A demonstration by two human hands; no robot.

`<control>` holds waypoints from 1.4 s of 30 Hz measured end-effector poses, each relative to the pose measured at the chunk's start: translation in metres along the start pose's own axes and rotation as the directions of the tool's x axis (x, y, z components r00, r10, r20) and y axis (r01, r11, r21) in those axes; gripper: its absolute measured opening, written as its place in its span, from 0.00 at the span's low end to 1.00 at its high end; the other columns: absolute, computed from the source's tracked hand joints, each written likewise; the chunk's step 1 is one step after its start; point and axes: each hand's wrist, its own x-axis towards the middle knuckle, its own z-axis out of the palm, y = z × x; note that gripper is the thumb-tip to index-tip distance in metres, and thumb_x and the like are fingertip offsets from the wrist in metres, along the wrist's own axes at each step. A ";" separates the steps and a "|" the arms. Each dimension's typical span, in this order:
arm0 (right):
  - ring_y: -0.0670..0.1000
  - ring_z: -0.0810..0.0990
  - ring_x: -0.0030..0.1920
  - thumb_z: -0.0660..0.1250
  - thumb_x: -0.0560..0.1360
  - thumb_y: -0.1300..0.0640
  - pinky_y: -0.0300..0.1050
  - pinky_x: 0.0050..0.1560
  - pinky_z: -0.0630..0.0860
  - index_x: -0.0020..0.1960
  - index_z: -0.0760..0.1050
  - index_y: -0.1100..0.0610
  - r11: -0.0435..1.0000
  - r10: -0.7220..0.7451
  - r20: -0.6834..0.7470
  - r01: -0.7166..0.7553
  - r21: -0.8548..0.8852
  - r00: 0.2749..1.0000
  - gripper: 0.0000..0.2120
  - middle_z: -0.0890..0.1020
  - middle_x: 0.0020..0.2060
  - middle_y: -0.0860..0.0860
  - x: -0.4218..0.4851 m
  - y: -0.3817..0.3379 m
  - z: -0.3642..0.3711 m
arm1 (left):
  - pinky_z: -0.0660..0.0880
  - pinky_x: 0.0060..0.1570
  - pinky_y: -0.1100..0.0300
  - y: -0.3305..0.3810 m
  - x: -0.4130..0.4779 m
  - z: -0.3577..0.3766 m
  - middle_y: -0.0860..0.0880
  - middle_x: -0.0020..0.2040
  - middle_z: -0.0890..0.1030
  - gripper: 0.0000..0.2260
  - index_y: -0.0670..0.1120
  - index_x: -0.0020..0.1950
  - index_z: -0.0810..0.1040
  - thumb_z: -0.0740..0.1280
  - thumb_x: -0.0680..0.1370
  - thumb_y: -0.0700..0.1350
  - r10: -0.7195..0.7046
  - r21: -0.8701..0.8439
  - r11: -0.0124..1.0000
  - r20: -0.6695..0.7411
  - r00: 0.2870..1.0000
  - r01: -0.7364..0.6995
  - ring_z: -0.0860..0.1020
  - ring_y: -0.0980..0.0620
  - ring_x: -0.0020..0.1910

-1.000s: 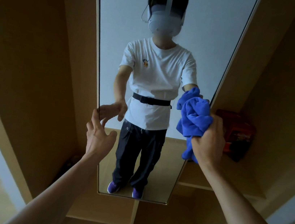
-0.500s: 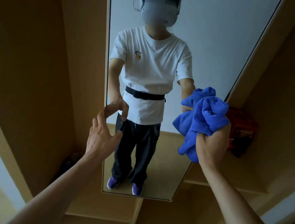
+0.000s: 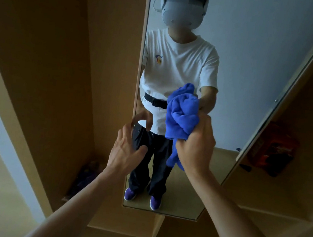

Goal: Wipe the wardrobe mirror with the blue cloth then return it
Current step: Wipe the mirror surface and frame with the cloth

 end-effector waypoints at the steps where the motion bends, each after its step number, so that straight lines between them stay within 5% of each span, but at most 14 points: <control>1: 0.52 0.79 0.47 0.60 0.73 0.48 0.46 0.45 0.79 0.61 0.74 0.60 0.999 -0.036 0.007 0.036 -0.005 0.999 0.22 0.78 0.49 0.53 -0.001 -0.009 0.007 | 0.77 0.45 0.50 0.000 0.000 -0.001 0.54 0.62 0.65 0.34 0.51 0.73 0.58 0.65 0.69 0.53 -0.009 -0.001 1.000 0.012 1.000 0.009 0.71 0.50 0.57; 8: 0.55 0.79 0.49 0.68 0.70 0.58 0.48 0.48 0.79 0.64 0.75 0.62 0.969 -0.192 0.163 0.213 -0.127 0.968 0.22 0.79 0.50 0.55 -0.008 -0.050 0.044 | 0.67 0.39 0.64 0.000 0.002 -0.010 0.57 0.57 0.68 0.29 0.52 0.68 0.65 0.64 0.67 0.52 -0.043 -0.101 0.993 0.092 0.995 0.052 0.72 0.54 0.55; 13: 0.56 0.76 0.46 0.67 0.71 0.61 0.51 0.47 0.72 0.60 0.75 0.58 0.838 -0.318 0.399 0.452 -0.307 0.860 0.18 0.77 0.47 0.54 -0.001 -0.051 0.038 | 0.76 0.62 0.42 -0.001 0.005 -0.025 0.49 0.64 0.74 0.30 0.53 0.72 0.68 0.66 0.69 0.47 -0.023 -0.250 0.966 0.153 0.988 0.061 0.76 0.47 0.63; 17: 0.57 0.74 0.46 0.67 0.68 0.64 0.51 0.44 0.67 0.58 0.75 0.57 0.706 -0.367 0.517 0.594 -0.387 0.773 0.19 0.77 0.49 0.54 0.004 -0.051 0.031 | 0.74 0.64 0.38 -0.008 0.001 -0.031 0.46 0.66 0.74 0.29 0.53 0.71 0.67 0.64 0.70 0.41 -0.024 -0.282 0.955 0.215 0.976 0.086 0.75 0.44 0.64; 20: 0.57 0.74 0.45 0.65 0.68 0.65 0.52 0.45 0.69 0.59 0.75 0.58 0.684 -0.390 0.501 0.607 -0.404 0.773 0.19 0.78 0.50 0.55 -0.002 -0.049 0.033 | 0.77 0.62 0.49 -0.014 0.001 -0.029 0.45 0.66 0.74 0.26 0.55 0.68 0.69 0.62 0.75 0.32 -0.034 -0.337 0.936 0.210 0.977 0.105 0.77 0.51 0.61; 22: 0.57 0.74 0.45 0.63 0.69 0.65 0.52 0.46 0.70 0.62 0.75 0.58 0.700 -0.404 0.465 0.593 -0.397 0.788 0.21 0.78 0.50 0.55 -0.010 -0.044 0.037 | 0.78 0.48 0.67 -0.018 0.005 -0.029 0.45 0.60 0.78 0.27 0.61 0.60 0.71 0.60 0.76 0.29 -0.038 -0.372 0.922 0.196 0.980 0.110 0.79 0.65 0.48; 24: 0.56 0.73 0.45 0.63 0.70 0.64 0.51 0.46 0.69 0.63 0.74 0.58 0.728 -0.403 0.433 0.569 -0.382 0.806 0.22 0.78 0.51 0.54 -0.019 -0.037 0.042 | 0.75 0.42 0.74 -0.021 0.010 -0.030 0.49 0.57 0.80 0.28 0.65 0.56 0.71 0.59 0.77 0.29 -0.041 -0.392 0.912 0.200 0.979 0.118 0.79 0.70 0.43; 28: 0.55 0.72 0.46 0.62 0.71 0.61 0.50 0.47 0.69 0.65 0.72 0.57 0.745 -0.366 0.484 0.562 -0.360 0.795 0.22 0.77 0.52 0.54 -0.043 -0.023 0.055 | 0.77 0.50 0.65 -0.030 0.010 -0.030 0.45 0.59 0.80 0.24 0.52 0.64 0.76 0.57 0.77 0.28 -0.058 -0.433 0.890 0.203 0.977 0.143 0.80 0.55 0.54; 30: 0.55 0.72 0.46 0.63 0.72 0.59 0.50 0.47 0.70 0.66 0.72 0.57 0.746 -0.334 0.520 0.558 -0.364 0.786 0.22 0.77 0.53 0.53 -0.055 -0.017 0.060 | 0.77 0.45 0.69 -0.033 0.011 -0.031 0.46 0.58 0.80 0.27 0.49 0.65 0.76 0.54 0.75 0.25 -0.087 -0.490 0.850 0.227 0.970 0.191 0.81 0.60 0.49; 33: 0.56 0.73 0.47 0.73 0.66 0.57 0.51 0.48 0.71 0.65 0.72 0.56 0.727 -0.268 0.606 0.570 -0.382 0.749 0.28 0.77 0.53 0.53 -0.063 -0.012 0.062 | 0.77 0.41 0.71 -0.030 0.014 -0.033 0.51 0.59 0.80 0.24 0.51 0.66 0.76 0.54 0.78 0.30 -0.138 -0.526 0.809 0.260 0.956 0.261 0.82 0.60 0.49; 38: 0.55 0.73 0.48 0.74 0.65 0.56 0.51 0.47 0.71 0.63 0.73 0.55 0.680 -0.268 0.692 0.641 -0.357 0.670 0.27 0.77 0.51 0.52 -0.061 -0.011 0.055 | 0.75 0.45 0.69 -0.024 0.010 -0.028 0.56 0.60 0.81 0.15 0.61 0.62 0.78 0.56 0.82 0.49 -0.129 -0.507 0.827 0.247 0.960 0.242 0.82 0.58 0.54; 42: 0.55 0.74 0.47 0.72 0.66 0.63 0.50 0.46 0.70 0.61 0.74 0.56 0.727 -0.302 0.601 0.587 -0.356 0.740 0.24 0.78 0.52 0.53 -0.049 -0.008 0.035 | 0.72 0.64 0.56 -0.038 -0.003 -0.017 0.50 0.74 0.72 0.20 0.59 0.76 0.66 0.53 0.85 0.47 -0.073 -0.462 0.866 0.265 0.962 0.193 0.72 0.52 0.70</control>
